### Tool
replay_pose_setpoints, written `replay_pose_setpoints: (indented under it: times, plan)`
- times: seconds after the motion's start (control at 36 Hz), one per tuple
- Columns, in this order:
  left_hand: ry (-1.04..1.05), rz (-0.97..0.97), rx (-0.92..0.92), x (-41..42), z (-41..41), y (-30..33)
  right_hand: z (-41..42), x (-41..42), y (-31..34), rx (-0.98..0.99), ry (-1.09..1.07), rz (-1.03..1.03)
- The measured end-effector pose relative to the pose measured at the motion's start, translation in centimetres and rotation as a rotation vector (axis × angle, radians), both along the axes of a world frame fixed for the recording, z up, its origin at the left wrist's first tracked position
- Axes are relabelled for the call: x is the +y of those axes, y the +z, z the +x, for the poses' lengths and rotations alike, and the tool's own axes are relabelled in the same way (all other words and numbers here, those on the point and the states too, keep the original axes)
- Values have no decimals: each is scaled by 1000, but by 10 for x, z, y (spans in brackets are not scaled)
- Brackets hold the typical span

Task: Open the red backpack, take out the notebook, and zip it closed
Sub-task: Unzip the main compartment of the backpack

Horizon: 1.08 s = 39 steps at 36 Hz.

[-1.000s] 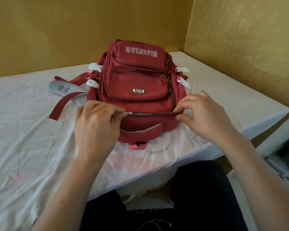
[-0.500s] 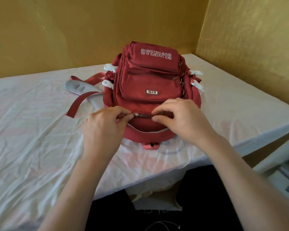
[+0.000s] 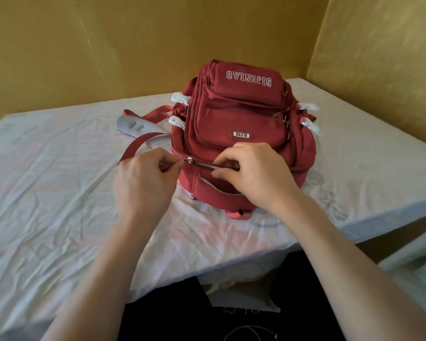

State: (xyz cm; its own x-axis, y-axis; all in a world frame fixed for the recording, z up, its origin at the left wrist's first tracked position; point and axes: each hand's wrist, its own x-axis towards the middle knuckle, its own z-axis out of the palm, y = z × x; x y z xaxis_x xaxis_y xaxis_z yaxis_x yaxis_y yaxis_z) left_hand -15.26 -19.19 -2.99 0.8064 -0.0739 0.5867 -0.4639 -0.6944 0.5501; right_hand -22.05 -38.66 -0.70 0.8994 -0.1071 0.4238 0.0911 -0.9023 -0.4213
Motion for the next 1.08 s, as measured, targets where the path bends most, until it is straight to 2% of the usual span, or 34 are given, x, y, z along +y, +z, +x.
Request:
replay_pose_setpoints:
  times: [0.39,0.81,1.08]
  plan:
    - [130,54,194,4,60,14,-7,2,-8,-4,-5,83]
    - [178,308,248,-16,127,16,-8,1,-6,3,3,117]
    - [219,277,327,-31,139,10,-10,1,-2,16,13,119]
